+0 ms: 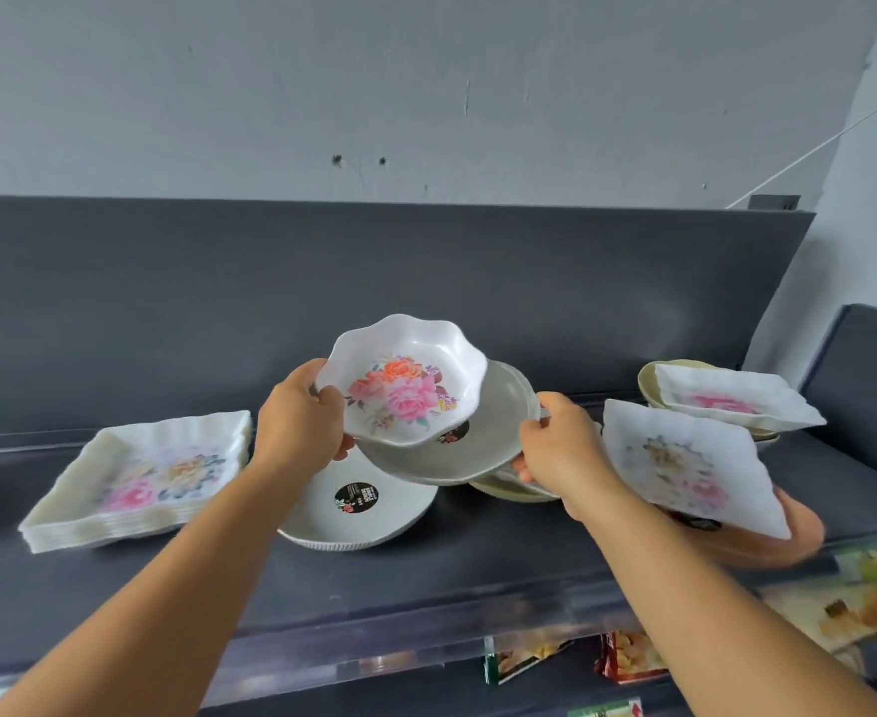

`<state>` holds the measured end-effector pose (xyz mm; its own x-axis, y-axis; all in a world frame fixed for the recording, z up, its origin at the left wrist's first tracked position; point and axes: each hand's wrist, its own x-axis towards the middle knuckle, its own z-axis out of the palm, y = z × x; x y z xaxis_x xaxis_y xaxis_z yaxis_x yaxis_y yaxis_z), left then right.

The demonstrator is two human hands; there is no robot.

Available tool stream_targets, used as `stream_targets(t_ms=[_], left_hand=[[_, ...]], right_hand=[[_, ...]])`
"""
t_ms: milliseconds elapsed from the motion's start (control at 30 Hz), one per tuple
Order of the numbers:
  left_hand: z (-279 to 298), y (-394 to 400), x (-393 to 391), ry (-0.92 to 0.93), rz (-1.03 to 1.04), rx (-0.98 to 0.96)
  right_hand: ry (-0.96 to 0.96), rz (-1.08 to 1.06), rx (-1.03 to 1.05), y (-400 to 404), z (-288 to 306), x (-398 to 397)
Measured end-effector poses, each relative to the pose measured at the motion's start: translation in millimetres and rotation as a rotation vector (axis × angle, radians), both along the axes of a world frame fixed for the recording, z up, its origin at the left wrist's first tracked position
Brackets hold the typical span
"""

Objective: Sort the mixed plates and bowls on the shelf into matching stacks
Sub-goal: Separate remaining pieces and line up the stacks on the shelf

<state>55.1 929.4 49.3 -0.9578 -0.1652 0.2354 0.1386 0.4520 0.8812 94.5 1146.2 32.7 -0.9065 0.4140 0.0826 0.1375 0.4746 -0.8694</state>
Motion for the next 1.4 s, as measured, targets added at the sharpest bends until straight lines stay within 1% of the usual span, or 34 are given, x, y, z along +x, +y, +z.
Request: stream_targets(t_ms=[167,367,633,767,833,933,1067,1167,1233,1300,1333,1400], left_hand=[[-8.9,-33.9,-0.2,-0.022,0.052,-0.002],[-14.5,-52.4,7.2,-0.075,0.072,0.018],[-22.6,-51.8,3.1,-0.100,0.037,-0.005],[-28.6,-47.8,-2.2,-0.091,0.013,-0.008],[-30.4,-45.6,-3.8,-0.097,0.008,-0.017],[-33.8,-41.8,-5.4,-0.104,-0.001,-0.030],[-40.0,-35.3,-9.2,-0.115,-0.023,-0.042],[-42.6,-31.0,-11.3,-0.120,-0.025,-0.063],[-43.5,-27.1,-12.6,-0.122,-0.029,-0.064],[-44.7,-23.0,-14.0,-0.125,-0.035,-0.070],[-45.9,-21.0,-14.8,-0.127,-0.039,-0.076],[-47.5,-17.3,-15.9,-0.132,-0.042,-0.098]], right_hand=[[-0.053,0.103,0.034,-47.0,-17.2,-15.3],[-0.133,0.142,0.034,-66.7,-41.1,-28.0],[-0.148,0.156,0.195,-73.1,-50.1,-30.1],[-0.204,0.211,0.355,-68.4,-48.3,-21.5],[-0.176,0.170,0.410,-61.8,-46.1,-17.3],[-0.118,0.051,0.466,-47.1,-40.0,-11.0],[-0.169,-0.146,0.529,-19.5,-33.6,-1.3],[-0.270,-0.244,0.514,0.4,-36.8,2.2],[-0.332,-0.244,0.498,8.7,-41.3,2.4],[-0.342,-0.222,0.451,12.8,-46.3,0.0],[-0.333,-0.221,0.393,13.8,-47.8,-1.7],[-0.295,-0.245,0.176,16.3,-50.1,-6.0]])
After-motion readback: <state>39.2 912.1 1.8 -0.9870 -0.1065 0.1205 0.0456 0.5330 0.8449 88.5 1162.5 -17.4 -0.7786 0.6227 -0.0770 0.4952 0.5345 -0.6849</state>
